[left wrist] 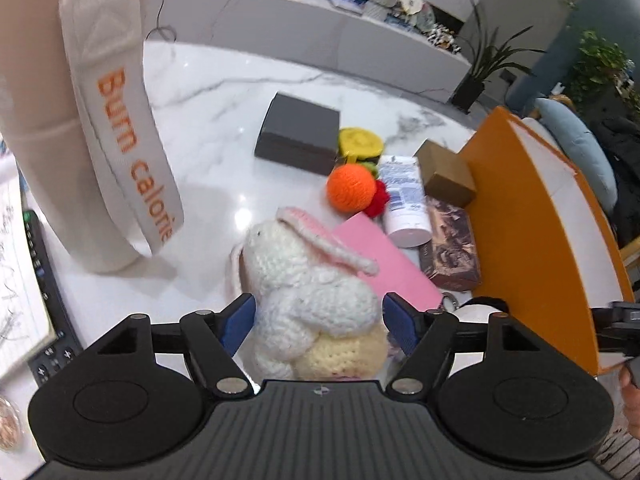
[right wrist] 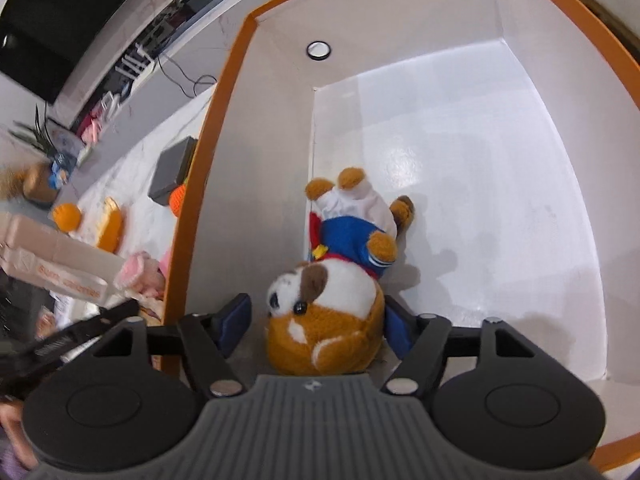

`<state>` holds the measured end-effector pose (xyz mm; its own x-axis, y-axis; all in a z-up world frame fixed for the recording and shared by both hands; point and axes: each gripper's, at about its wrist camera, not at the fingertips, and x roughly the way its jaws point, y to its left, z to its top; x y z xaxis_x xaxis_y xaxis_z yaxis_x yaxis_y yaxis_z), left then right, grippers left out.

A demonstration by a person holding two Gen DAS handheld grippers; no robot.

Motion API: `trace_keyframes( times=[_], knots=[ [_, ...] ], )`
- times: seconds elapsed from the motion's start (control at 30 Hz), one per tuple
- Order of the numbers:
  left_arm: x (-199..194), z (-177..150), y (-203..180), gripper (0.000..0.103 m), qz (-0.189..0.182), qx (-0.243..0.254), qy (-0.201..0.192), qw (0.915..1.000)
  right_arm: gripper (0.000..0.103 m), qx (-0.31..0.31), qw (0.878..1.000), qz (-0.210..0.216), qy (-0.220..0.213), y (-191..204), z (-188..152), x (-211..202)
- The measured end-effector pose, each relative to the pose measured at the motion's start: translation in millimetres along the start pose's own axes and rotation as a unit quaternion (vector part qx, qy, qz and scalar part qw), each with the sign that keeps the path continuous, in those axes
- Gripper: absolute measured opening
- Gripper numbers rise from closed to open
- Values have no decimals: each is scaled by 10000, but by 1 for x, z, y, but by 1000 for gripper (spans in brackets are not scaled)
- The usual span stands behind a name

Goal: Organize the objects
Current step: 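Release the dog plush in the box with the right gripper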

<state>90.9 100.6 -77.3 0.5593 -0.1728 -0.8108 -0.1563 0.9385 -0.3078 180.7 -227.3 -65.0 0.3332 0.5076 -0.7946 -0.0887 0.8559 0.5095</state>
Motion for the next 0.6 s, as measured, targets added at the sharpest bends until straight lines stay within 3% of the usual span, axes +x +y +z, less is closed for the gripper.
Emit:
trace_keyframes(
  times=[0.2,0.43,0.6],
  knots=[
    [17,1,6,82,-177,-421,9,9990,82,253,9951,746,-605,-8,-1,-39],
    [22,-7,12,78,-261,-756,-121,9967,82,344,9892,694,-1245,-17,-7,-67],
    [21,-11,8,73,-205,-692,-308,9969,82,357,9889,722,-1246,-25,-5,-72]
  ],
)
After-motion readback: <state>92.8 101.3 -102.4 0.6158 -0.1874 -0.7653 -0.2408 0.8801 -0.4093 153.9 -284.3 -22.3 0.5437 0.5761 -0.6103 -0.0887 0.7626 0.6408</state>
